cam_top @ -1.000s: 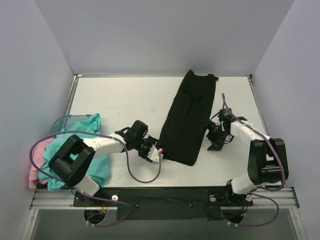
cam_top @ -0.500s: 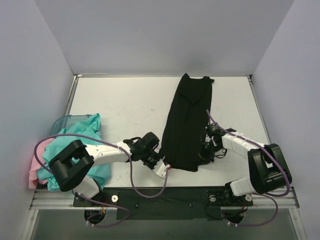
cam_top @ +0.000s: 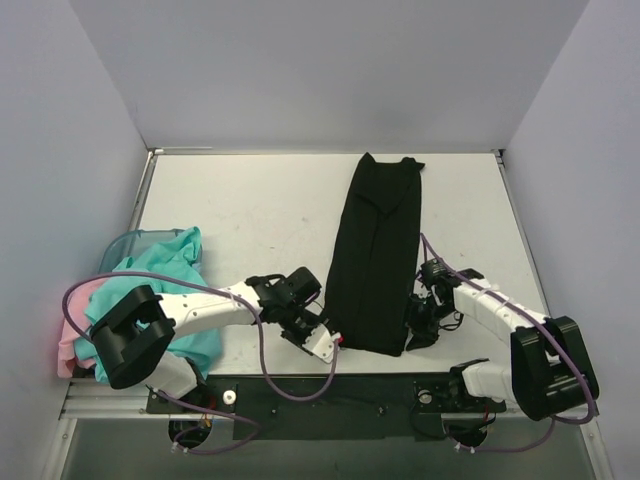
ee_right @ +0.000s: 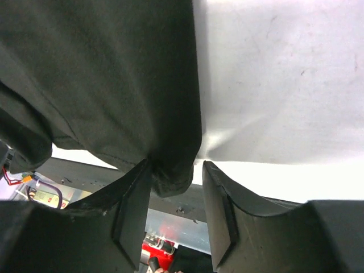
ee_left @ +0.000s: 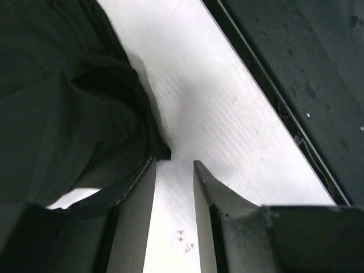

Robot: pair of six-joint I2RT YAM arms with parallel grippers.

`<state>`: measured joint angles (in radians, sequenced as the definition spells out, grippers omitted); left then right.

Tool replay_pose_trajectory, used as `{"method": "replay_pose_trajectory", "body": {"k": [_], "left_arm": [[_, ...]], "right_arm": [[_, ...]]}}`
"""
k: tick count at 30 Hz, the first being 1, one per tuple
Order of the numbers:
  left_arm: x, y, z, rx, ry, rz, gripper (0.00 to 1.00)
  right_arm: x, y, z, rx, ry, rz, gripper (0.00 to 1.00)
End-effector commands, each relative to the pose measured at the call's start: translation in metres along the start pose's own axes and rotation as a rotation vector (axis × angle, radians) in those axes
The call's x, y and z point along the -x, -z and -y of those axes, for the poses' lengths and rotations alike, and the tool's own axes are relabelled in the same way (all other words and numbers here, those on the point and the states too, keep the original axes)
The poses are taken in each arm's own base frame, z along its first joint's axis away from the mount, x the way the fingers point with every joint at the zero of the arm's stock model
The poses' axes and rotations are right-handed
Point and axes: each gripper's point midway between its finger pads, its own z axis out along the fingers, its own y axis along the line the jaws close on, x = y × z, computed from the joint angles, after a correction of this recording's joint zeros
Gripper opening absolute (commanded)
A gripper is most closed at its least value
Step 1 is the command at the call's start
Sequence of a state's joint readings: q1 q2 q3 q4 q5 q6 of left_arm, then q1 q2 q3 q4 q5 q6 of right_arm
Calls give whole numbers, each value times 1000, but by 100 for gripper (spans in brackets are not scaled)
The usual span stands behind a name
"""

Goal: Fold and stack the t-shirts
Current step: Rotate the tshirt 90 degrees, then grab the bottom of the folded rectangular tshirt with both arms

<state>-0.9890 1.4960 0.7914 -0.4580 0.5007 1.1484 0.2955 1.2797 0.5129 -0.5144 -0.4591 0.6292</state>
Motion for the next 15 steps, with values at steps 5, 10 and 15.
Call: {"method": "replay_pose_trajectory", "body": {"k": [5,10,15], "left_arm": [[2,32,-37,121,-41,-7,49],[10,12,-33,87,-119,52,66],[7,-11,-39,168,-160,55,72]], "right_arm": [[-19,0,8,-15,-49,-37,40],[-18,-6,5,-9,-56,-38,39],[-16,-13,3,-3,-70,-35,26]]}}
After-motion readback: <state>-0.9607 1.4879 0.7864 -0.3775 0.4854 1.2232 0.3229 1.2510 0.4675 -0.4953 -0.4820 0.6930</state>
